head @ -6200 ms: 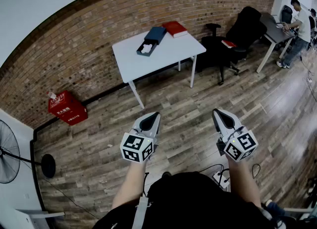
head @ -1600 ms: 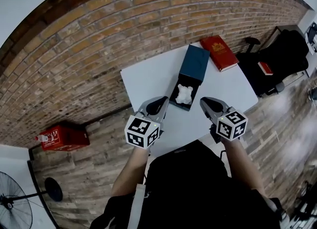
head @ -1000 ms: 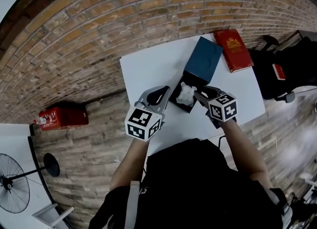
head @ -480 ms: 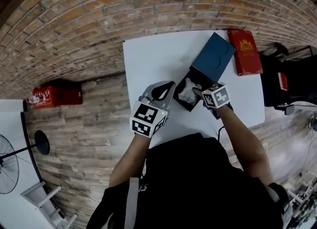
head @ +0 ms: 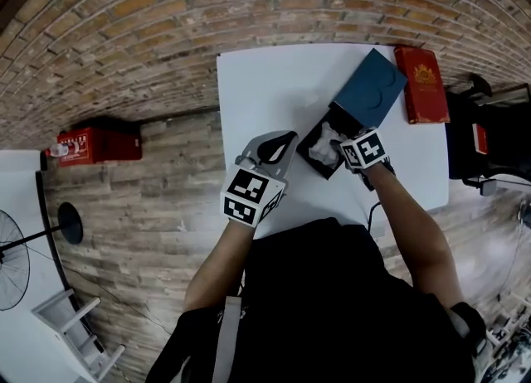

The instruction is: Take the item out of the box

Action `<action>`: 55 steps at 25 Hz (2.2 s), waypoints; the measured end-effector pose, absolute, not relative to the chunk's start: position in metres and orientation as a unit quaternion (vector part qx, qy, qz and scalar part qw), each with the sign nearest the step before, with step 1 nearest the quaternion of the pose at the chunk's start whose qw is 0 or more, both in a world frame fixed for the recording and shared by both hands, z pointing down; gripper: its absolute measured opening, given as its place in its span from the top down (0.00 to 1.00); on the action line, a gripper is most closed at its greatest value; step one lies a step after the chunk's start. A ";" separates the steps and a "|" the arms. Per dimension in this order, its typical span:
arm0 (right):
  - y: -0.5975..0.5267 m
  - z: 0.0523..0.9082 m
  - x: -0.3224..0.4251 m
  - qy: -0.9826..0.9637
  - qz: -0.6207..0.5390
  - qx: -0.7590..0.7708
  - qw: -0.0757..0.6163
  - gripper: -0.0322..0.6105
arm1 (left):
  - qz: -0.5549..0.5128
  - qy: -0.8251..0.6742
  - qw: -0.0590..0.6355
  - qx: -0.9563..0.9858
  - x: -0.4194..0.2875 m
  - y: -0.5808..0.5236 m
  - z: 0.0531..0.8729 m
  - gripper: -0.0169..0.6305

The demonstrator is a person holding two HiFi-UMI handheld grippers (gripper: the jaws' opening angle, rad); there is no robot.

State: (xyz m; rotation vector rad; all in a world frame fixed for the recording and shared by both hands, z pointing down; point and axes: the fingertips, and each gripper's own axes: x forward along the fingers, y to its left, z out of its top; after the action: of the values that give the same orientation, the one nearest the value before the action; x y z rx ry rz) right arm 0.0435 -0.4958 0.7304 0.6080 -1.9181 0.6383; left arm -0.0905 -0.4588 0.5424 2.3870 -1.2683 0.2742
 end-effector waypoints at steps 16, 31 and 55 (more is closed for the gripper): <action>-0.477 0.736 0.039 -0.768 0.254 0.267 0.524 0.72 | 0.085 -0.451 0.202 0.865 -0.116 -0.431 0.524 0.97; -0.464 0.681 0.031 -0.790 0.229 0.380 0.423 0.83 | 0.091 -0.424 0.171 0.885 -0.139 -0.371 0.503 0.97; -0.420 0.498 0.098 -0.836 0.207 0.472 0.185 0.84 | 0.061 -0.375 0.125 0.916 -0.065 -0.392 0.449 0.97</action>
State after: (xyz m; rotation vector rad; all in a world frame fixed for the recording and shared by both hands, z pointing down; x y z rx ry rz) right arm 0.0982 -0.4201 0.4985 1.3309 -2.3572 0.5843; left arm -0.0651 -0.3915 0.4488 2.6706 -1.0935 0.1775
